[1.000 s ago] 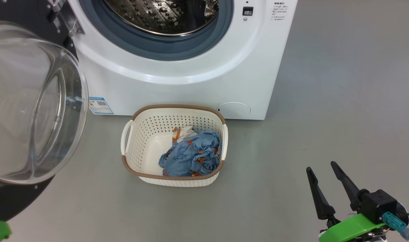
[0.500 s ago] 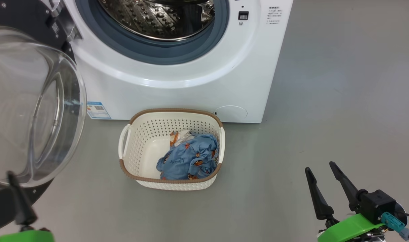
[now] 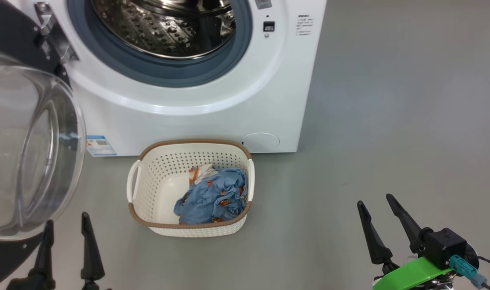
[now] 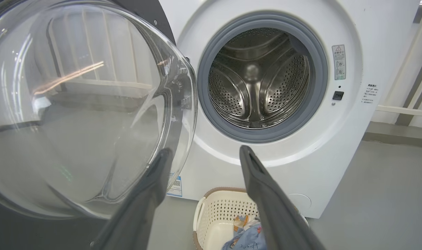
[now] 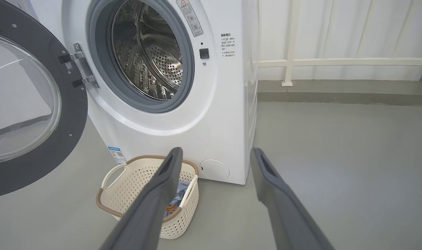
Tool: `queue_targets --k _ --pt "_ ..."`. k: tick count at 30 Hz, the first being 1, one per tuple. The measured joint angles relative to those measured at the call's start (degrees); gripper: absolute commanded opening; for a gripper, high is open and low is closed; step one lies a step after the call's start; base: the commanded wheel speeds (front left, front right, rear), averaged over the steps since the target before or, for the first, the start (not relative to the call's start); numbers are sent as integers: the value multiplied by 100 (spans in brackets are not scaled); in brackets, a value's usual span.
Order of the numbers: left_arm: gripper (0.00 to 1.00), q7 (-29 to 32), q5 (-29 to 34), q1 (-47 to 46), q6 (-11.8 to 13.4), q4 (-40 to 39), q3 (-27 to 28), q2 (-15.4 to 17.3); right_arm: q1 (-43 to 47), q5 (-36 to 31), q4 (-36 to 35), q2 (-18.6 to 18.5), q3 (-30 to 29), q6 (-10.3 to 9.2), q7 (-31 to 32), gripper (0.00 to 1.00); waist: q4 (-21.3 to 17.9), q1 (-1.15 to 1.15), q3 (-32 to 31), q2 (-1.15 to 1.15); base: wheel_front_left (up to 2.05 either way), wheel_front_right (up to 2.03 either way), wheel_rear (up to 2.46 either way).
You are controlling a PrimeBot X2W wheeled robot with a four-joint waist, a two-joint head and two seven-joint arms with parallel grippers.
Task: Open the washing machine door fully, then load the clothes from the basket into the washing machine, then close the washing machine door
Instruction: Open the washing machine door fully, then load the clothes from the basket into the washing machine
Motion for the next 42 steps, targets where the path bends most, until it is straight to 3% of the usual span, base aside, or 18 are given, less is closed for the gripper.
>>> queue_targets --k 20,42 --pt "100 1 461 450 -140 71 -344 26 158 -105 -210 82 -45 0 0 100 -598 0 -292 0 0 0 0" --pt "100 1 464 454 -103 201 -321 26 262 -174 -236 134 -132 0 0 100 -504 0 -432 0 0 0 0"
